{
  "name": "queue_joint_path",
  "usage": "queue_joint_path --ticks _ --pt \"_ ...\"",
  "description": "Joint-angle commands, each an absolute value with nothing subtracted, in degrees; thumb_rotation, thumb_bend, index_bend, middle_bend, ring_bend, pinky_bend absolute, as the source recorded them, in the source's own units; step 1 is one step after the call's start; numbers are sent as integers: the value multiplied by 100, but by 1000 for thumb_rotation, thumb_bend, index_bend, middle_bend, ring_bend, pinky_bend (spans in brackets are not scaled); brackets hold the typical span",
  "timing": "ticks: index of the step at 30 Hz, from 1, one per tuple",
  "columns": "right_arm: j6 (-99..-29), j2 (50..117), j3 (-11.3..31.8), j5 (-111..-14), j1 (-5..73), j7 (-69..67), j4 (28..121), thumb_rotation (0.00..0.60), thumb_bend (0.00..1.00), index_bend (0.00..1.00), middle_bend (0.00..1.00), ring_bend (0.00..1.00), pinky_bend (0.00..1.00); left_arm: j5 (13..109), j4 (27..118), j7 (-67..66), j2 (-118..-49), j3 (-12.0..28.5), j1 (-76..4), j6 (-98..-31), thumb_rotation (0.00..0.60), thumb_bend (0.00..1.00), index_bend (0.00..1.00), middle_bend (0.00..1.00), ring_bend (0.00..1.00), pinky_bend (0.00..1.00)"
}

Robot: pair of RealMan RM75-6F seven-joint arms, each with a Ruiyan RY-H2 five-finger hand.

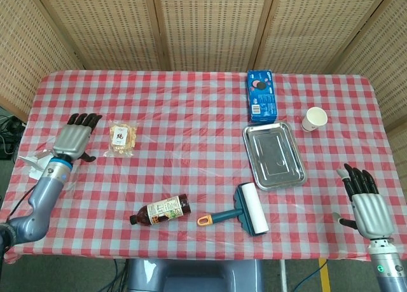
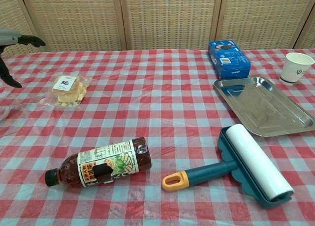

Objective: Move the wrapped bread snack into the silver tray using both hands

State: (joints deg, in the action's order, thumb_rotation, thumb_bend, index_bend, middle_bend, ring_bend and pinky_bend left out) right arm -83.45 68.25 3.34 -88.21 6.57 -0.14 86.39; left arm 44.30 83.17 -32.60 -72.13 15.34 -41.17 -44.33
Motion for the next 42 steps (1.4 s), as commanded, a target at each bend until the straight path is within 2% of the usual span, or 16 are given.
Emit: queue_joint_path --ticks 1,11,22,24,26,28,32,37,42 --pt "-8302 6847 343 -8771 671 4 8607 600 55 0 0 0 0 3848 7624 -3573 -7614 1411 -4661 -3961 600 88 0 0 0 0" --pt "-8279 6859 350 -8741 694 85 8632 600 54 0 0 0 0 3278 6204 -3507 -8366 1025 -5380 -3115 600 89 0 0 0 0" --pt "-8206 6847 326 -8685 702 54 8557 600 54 0 0 0 0 2863 5561 -3539 -8755 450 -5799 -2763 600 117 0 0 0 0" --pt "-8209 6850 325 -8692 705 40 8545 600 53 0 0 0 0 2842 5518 -3542 -8791 380 -5830 -2789 600 222 43 0 0 25" --pt "-8219 6852 323 -8702 704 18 8530 600 54 0 0 0 0 2891 5487 -3549 -8835 324 -5842 -2906 600 418 203 24 25 133" --pt "-8238 6848 325 -8707 698 -4 8522 600 54 0 0 0 0 3037 5476 -3494 -8903 332 -5814 -3172 600 529 331 87 80 229" --pt "-8307 6832 322 -8758 686 -39 8535 600 54 0 0 0 0 3391 5522 -3298 -8965 391 -5712 -3567 600 559 405 177 153 278" --pt "-8342 6810 309 -8798 677 -81 8557 600 53 0 0 0 0 3767 5646 -2988 -8977 527 -5607 -3878 600 555 415 183 156 282" --pt "-8330 6763 301 -8797 676 -133 8588 600 53 0 0 0 0 4241 6152 -2646 -8779 773 -5581 -4217 600 549 417 182 156 277"
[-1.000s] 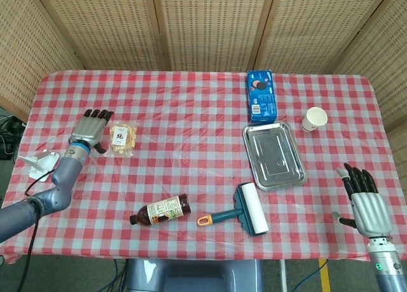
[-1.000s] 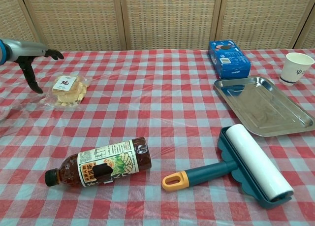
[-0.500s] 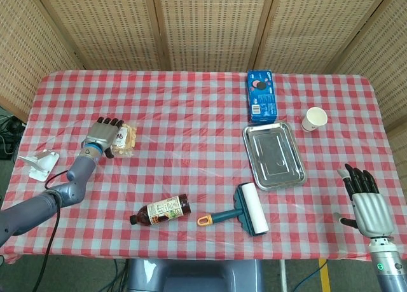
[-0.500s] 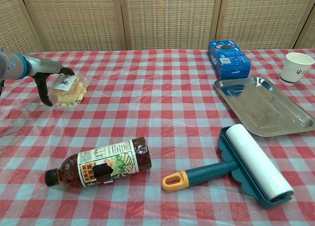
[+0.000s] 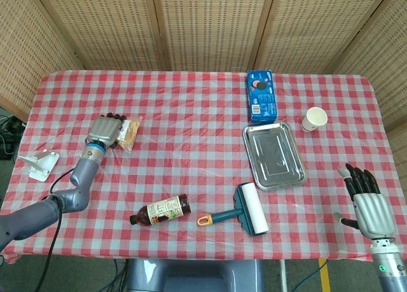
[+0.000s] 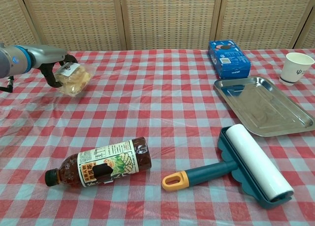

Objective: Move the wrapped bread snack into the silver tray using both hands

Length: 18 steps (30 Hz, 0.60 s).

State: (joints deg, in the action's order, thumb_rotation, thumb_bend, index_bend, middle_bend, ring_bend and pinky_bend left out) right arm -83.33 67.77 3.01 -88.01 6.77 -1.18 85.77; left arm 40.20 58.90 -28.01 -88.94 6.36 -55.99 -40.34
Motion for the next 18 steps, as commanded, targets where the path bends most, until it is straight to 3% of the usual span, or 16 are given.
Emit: queue_joint_path --ticks 1,11,18 --pt "-8329 6750 303 -8793 676 -143 8596 600 53 0 0 0 0 4304 6245 -2640 -8744 803 -5598 -4252 600 549 417 182 156 277" --pt "-8336 6628 339 -8762 679 -343 8654 600 54 3 0 0 0 4136 6664 -3121 -8967 1223 -6293 -4163 600 546 417 182 156 277" --pt "-8206 6577 423 -8498 678 -585 8509 600 54 3 0 0 0 3523 5878 -3547 -10034 1664 -7395 -3717 600 544 405 165 156 277"
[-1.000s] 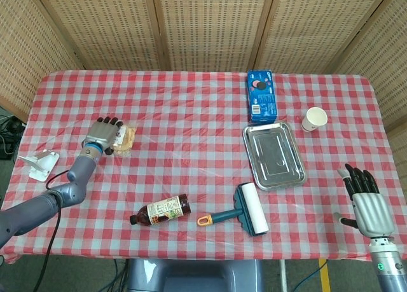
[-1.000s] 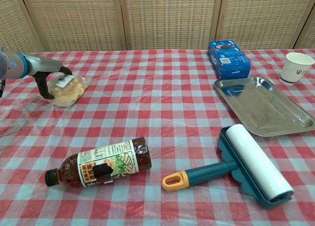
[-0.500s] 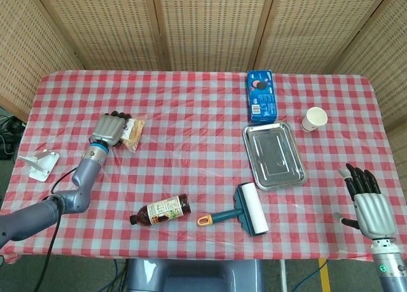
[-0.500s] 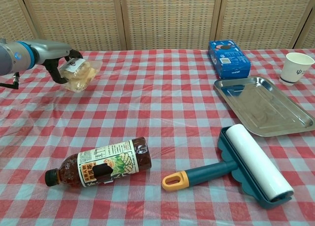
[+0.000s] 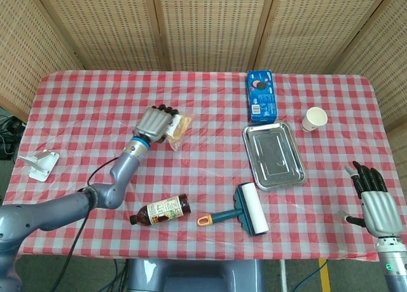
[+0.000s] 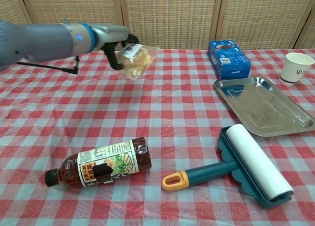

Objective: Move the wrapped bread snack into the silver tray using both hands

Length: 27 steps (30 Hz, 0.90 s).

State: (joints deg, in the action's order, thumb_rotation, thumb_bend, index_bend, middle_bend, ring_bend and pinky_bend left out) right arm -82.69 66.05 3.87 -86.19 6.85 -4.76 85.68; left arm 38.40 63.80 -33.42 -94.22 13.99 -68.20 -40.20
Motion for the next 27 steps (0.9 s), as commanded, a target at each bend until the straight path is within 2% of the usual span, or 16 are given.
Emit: queue_joint_path --ticks 1,3,5,6,9,10,14,19,23,27 --pt "-8202 6573 425 -8491 677 -598 8505 600 53 3 0 0 0 3494 5810 -3559 -10092 1677 -7440 -3701 600 544 403 162 156 277" --pt "-8197 6559 432 -8472 673 -640 8490 600 53 2 0 0 0 3414 5574 -3589 -10305 1724 -7600 -3649 600 541 390 153 153 277" --pt "-8208 6548 444 -8456 665 -685 8461 600 54 2 0 0 0 3353 5279 -3589 -10578 1787 -7798 -3577 600 518 319 106 132 266" --pt "-8212 6546 448 -8453 662 -697 8450 600 54 3 0 0 0 3342 5187 -3581 -10664 1807 -7855 -3557 600 483 272 77 110 246" --pt "-8208 6535 454 -8424 650 -737 8427 600 53 2 0 0 0 3318 4979 -3578 -10885 1833 -7996 -3483 600 281 46 0 8 78" --pt "-8205 6529 458 -8407 645 -755 8420 600 53 3 0 0 0 3308 4899 -3600 -10967 1823 -8049 -3452 600 242 7 0 0 28" --pt "-8213 6525 460 -8388 626 -795 8384 600 53 2 0 0 0 3425 4660 -3601 -11182 1758 -8130 -3475 600 204 0 0 0 0" --pt "-8240 6527 456 -8392 605 -774 8379 600 53 2 0 0 0 3433 4698 -3480 -11038 1723 -7972 -3455 600 192 0 0 0 0" --pt "-8255 6533 452 -8417 604 -736 8391 600 53 2 0 0 0 3555 5098 -3296 -10696 1702 -7702 -3659 600 192 0 0 0 0" --pt "-8223 6559 438 -8433 620 -675 8397 600 53 3 0 0 0 3960 5830 -2982 -10137 1634 -7241 -4152 600 191 0 0 0 0"
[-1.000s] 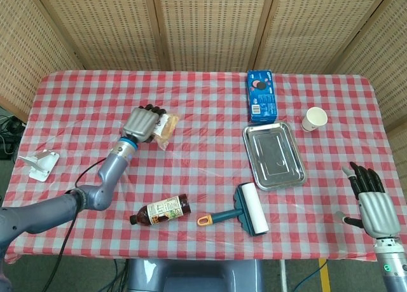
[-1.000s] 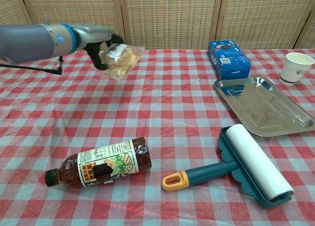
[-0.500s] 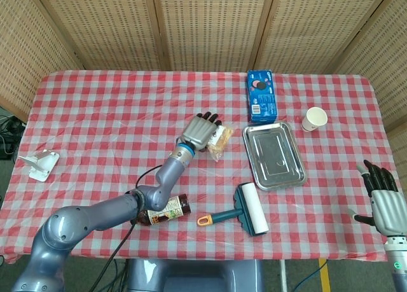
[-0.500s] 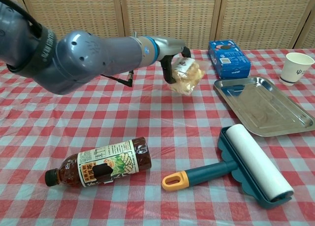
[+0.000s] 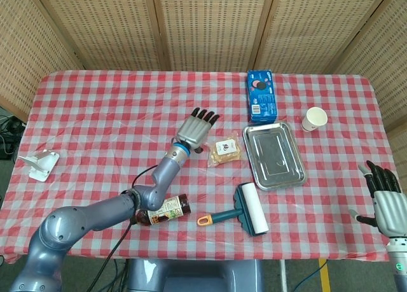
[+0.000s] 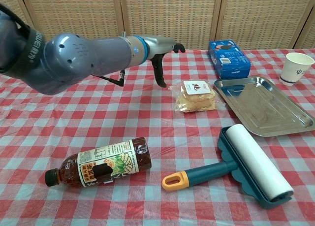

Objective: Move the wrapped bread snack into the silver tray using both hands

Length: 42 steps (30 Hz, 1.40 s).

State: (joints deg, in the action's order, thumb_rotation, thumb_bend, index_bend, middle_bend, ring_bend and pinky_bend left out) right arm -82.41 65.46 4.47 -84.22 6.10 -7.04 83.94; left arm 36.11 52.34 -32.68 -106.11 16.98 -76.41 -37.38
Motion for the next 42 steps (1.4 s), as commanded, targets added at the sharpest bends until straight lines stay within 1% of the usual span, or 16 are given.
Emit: queue_joint_path --ticks 1,6,10,12,15,18,23,28,31,34,37,42 --pt "-8212 6569 431 -8443 628 -642 8407 600 53 3 0 0 0 4129 6163 -2844 -9859 1599 -7037 -4329 600 191 0 0 0 0" --pt "-8157 6627 396 -8503 671 -487 8444 600 53 3 0 0 0 4724 7374 -2485 -8770 1404 -6297 -4979 600 190 0 0 0 0" --pt "-8104 6680 360 -8537 702 -311 8482 600 53 3 0 0 0 4980 8123 -2206 -8054 1241 -5747 -5361 600 177 0 0 0 0" --pt "-8096 6701 347 -8560 713 -244 8505 600 53 3 0 0 0 5040 8388 -2092 -7780 1156 -5496 -5534 600 175 0 0 0 0" --pt "-8086 6747 333 -8577 727 -99 8541 600 53 3 0 0 0 5308 8902 -1843 -7294 929 -4930 -6023 600 169 0 0 0 0" --pt "-8086 6789 335 -8577 739 10 8567 600 53 3 0 0 0 5711 9199 -1554 -7024 675 -4392 -6525 600 164 0 0 0 0" --pt "-8103 6857 352 -8574 755 117 8579 600 53 2 0 0 0 6119 9547 -1288 -6792 226 -3565 -7258 600 161 0 0 0 0" --pt "-8140 6915 425 -8503 768 177 8598 600 53 0 0 0 0 6622 9529 -1053 -6952 -160 -2808 -7994 600 161 0 0 0 0" --pt "-8116 6915 523 -8462 838 106 8692 600 52 0 0 0 0 6832 9396 -865 -7099 -269 -2523 -8179 600 161 0 0 0 0" --pt "-7967 6892 678 -8423 1028 77 8844 600 52 0 0 0 0 6957 9212 -611 -7222 -340 -2353 -8145 600 161 0 0 0 0" --pt "-7708 6862 910 -8373 1363 374 9066 600 52 10 0 0 0 7018 9060 -575 -7259 -323 -2247 -8130 600 161 0 0 0 0" --pt "-6994 6986 1419 -7900 2116 1193 9623 600 53 56 0 0 0 7064 9147 -767 -7272 -131 -2124 -8310 600 160 0 0 0 0"
